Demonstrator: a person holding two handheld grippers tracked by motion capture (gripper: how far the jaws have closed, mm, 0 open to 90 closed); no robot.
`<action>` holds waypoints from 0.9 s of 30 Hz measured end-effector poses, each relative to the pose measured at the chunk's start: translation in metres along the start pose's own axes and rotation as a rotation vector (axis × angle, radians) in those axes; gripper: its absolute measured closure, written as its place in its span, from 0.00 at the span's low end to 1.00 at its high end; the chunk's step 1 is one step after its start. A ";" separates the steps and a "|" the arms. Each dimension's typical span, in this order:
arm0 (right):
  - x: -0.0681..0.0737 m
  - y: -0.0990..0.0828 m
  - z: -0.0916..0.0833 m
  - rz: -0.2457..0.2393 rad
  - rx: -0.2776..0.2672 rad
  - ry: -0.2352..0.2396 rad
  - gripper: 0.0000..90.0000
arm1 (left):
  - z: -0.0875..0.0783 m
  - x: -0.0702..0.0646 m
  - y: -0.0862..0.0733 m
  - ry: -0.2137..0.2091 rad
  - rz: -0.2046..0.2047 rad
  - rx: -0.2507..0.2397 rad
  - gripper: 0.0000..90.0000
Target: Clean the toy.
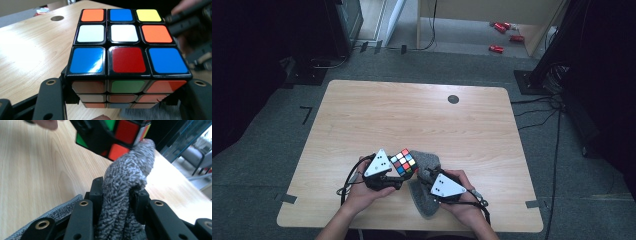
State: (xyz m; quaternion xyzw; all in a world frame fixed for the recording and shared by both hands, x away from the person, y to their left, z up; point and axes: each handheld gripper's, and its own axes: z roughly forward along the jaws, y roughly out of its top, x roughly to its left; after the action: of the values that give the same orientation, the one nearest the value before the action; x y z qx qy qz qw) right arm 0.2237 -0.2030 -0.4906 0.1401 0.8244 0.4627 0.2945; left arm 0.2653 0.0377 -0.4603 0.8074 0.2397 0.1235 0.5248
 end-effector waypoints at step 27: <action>0.003 0.007 0.004 0.447 -0.023 -0.035 0.77 | 0.007 -0.004 -0.001 -0.030 -0.096 -0.077 0.39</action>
State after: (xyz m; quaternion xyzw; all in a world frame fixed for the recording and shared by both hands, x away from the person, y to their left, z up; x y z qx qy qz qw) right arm 0.2237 -0.1951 -0.4869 0.3238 0.7624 0.5231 0.2005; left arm 0.2649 0.0298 -0.4637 0.7758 0.2655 0.0953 0.5645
